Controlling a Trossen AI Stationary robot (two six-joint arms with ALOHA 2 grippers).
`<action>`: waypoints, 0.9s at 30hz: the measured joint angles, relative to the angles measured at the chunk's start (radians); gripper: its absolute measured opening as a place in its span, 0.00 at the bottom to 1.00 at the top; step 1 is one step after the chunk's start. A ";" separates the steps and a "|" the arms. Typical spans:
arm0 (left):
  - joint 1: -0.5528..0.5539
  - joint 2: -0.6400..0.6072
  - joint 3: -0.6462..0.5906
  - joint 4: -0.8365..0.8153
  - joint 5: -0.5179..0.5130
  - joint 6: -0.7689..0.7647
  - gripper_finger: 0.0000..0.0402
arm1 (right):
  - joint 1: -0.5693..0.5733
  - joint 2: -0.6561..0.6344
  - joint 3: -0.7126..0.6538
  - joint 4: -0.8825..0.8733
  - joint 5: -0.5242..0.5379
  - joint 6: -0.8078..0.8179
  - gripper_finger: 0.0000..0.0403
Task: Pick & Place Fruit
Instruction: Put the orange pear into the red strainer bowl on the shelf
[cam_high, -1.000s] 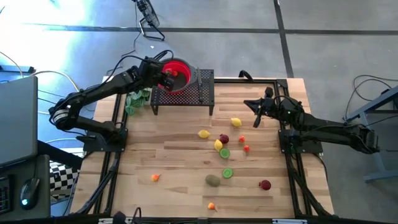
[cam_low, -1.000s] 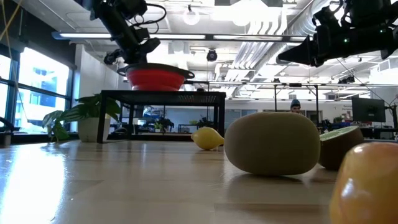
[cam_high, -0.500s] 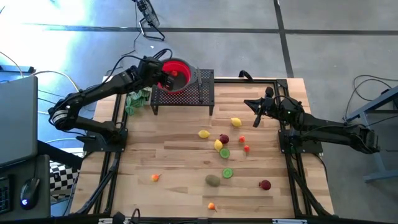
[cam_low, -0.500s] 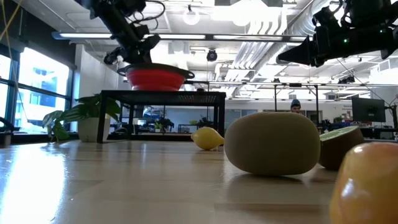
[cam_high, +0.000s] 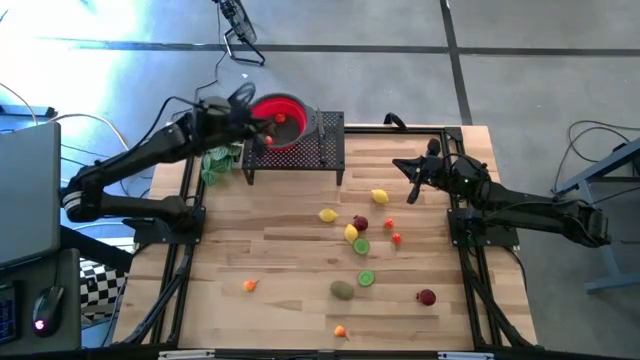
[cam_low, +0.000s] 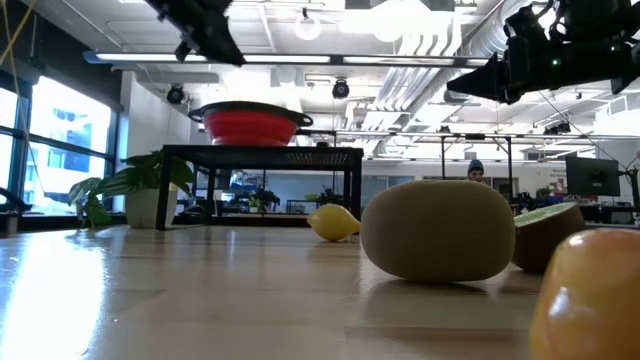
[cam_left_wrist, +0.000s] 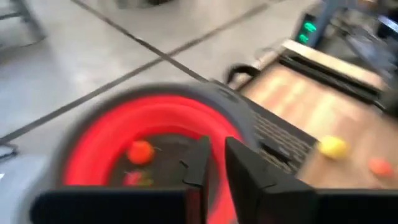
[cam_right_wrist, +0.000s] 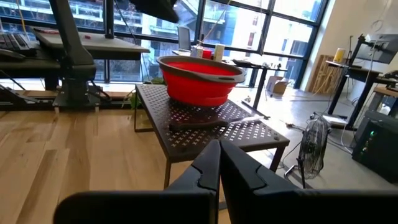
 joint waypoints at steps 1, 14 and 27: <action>-0.027 -0.009 0.000 -0.019 0.000 0.005 0.07 | 0.000 0.000 0.000 0.000 0.000 0.000 0.01; -0.463 -0.016 0.000 -0.314 -0.054 -0.066 0.02 | 0.000 0.000 0.000 0.000 0.000 0.002 0.01; -0.794 0.004 0.000 -0.483 -0.108 -0.494 0.00 | 0.000 0.000 0.000 0.000 0.000 0.004 0.01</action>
